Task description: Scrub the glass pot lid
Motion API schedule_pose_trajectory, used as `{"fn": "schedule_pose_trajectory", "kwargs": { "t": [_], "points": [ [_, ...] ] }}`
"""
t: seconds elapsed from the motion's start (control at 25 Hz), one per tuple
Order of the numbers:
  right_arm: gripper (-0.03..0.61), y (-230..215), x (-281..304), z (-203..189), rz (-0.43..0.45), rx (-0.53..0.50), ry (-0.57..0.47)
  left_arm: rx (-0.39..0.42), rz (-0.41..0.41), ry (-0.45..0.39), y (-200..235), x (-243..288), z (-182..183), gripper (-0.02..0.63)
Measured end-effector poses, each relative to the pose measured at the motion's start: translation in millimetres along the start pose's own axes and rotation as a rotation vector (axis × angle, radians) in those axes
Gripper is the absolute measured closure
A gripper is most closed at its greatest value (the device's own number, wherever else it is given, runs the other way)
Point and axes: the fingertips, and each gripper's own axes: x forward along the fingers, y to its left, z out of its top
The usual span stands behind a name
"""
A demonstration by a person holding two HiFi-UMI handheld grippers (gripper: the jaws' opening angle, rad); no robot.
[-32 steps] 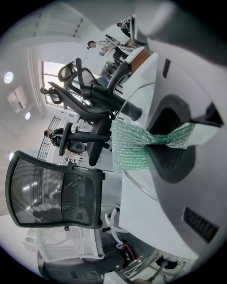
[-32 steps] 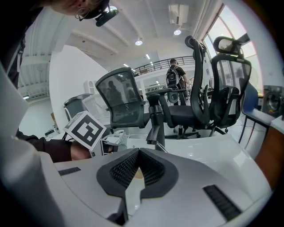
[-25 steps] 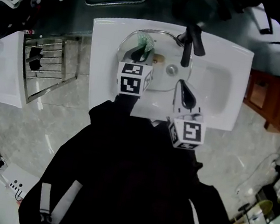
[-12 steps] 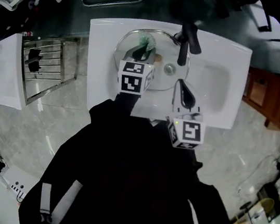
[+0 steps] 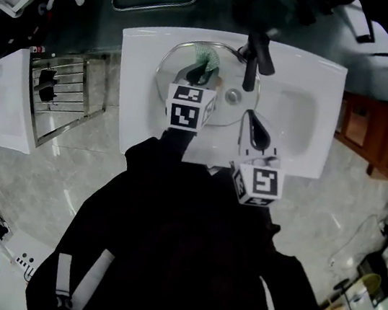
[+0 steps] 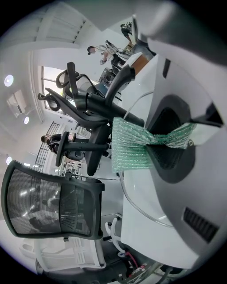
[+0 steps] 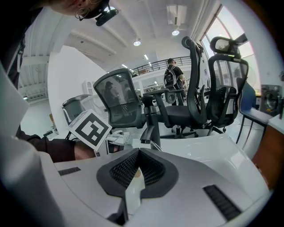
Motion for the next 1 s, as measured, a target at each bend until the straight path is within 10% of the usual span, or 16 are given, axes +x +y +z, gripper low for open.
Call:
{"fn": "schedule_pose_trajectory", "kwargs": {
  "t": [1.0],
  "points": [
    [0.575, -13, -5, -3, -0.017, 0.009, 0.000, 0.064, -0.073, 0.068, -35, 16, -11, 0.554]
  ]
}}
